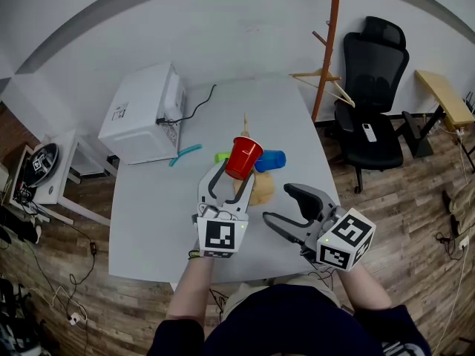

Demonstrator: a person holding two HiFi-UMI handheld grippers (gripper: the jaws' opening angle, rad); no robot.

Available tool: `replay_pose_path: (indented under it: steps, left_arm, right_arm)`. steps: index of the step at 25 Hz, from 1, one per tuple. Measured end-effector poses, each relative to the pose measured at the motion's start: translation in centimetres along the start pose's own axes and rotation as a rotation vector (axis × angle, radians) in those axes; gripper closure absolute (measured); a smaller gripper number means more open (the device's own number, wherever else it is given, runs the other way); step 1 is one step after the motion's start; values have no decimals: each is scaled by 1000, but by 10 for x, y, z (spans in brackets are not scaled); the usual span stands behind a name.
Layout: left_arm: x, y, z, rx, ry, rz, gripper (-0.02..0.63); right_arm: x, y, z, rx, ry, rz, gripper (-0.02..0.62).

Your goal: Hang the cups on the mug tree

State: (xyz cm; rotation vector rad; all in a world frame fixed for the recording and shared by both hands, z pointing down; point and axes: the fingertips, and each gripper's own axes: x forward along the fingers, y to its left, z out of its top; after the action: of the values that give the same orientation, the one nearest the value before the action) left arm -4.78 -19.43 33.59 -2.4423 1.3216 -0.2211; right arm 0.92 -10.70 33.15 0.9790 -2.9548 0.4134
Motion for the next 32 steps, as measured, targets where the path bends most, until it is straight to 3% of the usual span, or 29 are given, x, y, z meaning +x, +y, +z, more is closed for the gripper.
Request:
replay_pose_path:
  steps: [16, 32]
  left_arm:
    - [20, 1, -4, 6, 45, -23, 364]
    - [14, 0, -3, -13, 28, -35, 336]
  right_arm:
    - [4, -6, -4, 14, 2, -9, 279]
    - [9, -1, -7, 13, 12, -1, 279]
